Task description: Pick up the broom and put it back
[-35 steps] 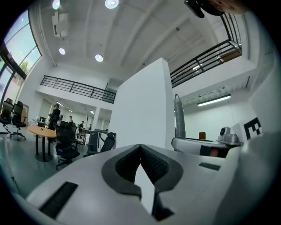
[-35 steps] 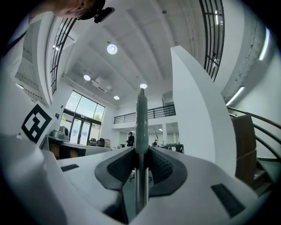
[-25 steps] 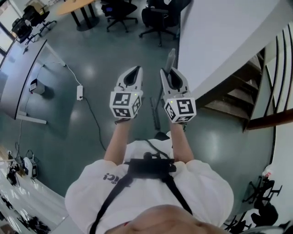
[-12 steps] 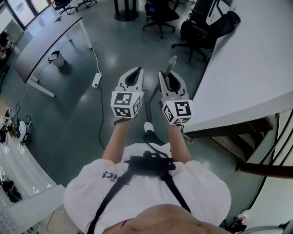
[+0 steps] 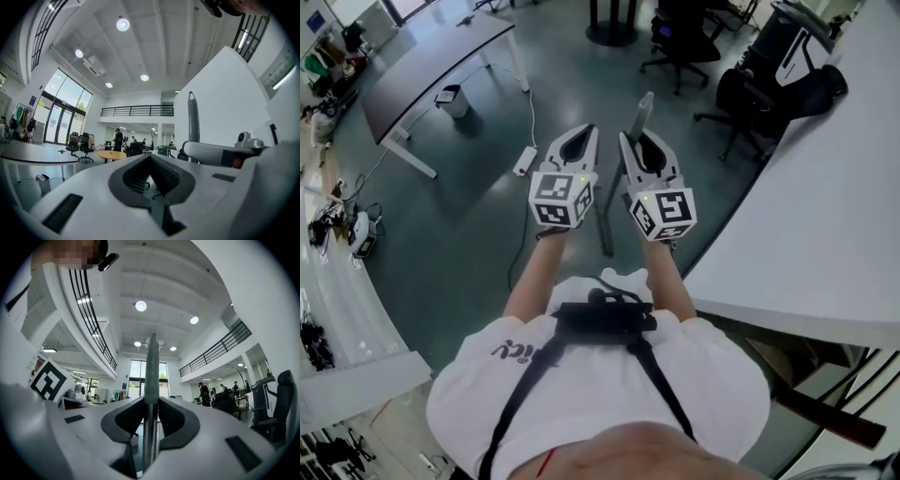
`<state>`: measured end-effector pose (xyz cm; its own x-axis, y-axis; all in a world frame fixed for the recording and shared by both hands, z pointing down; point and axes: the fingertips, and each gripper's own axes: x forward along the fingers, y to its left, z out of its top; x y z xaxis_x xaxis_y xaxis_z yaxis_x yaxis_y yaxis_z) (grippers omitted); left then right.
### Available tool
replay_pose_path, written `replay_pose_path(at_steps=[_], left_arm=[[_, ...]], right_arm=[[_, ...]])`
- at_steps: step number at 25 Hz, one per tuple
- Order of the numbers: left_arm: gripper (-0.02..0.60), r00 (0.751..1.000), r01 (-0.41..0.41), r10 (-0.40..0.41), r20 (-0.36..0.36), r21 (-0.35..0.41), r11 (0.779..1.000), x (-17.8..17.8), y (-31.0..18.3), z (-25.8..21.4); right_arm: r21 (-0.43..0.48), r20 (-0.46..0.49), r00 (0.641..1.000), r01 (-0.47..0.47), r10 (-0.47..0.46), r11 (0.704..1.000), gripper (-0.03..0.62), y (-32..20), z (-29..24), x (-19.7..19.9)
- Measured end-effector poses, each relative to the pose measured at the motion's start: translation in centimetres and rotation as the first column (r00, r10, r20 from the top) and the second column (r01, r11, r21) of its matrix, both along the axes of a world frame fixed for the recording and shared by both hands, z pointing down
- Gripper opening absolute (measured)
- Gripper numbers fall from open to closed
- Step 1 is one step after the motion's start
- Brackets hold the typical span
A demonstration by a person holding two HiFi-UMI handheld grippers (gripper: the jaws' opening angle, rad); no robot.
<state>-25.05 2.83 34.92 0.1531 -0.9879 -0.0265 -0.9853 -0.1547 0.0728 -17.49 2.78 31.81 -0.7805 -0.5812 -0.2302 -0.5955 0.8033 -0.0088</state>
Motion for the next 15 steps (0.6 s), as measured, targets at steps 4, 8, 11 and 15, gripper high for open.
replay_pose_path(at_steps=[4,8,11,15], left_arm=[[0.011,0.999,0.036,-0.036,0.011,-0.006,0.999,-0.5,-4.7,0.9],[0.011,0.998,0.070,-0.070,-0.002,-0.009,0.997,-1.2,-7.8,2.6],[0.011,0.997,0.082,-0.082,-0.006,-0.019,0.996,-2.0,-10.0,4.2],[0.011,0.998,0.064,-0.065,-0.009,-0.043,0.997,-3.8,-13.7,6.0]], right_arm=[[0.001,0.007,1.000,0.025,-0.025,1.000,0.101,-5.1,0.3,-0.3],[0.008,-0.014,0.999,0.030,-0.030,1.000,0.101,-8.7,1.7,-0.4],[0.013,-0.041,0.999,0.030,-0.029,0.999,0.101,-11.0,3.3,-1.1],[0.016,-0.078,0.997,-0.028,0.029,0.999,0.101,-15.3,5.4,-2.4]])
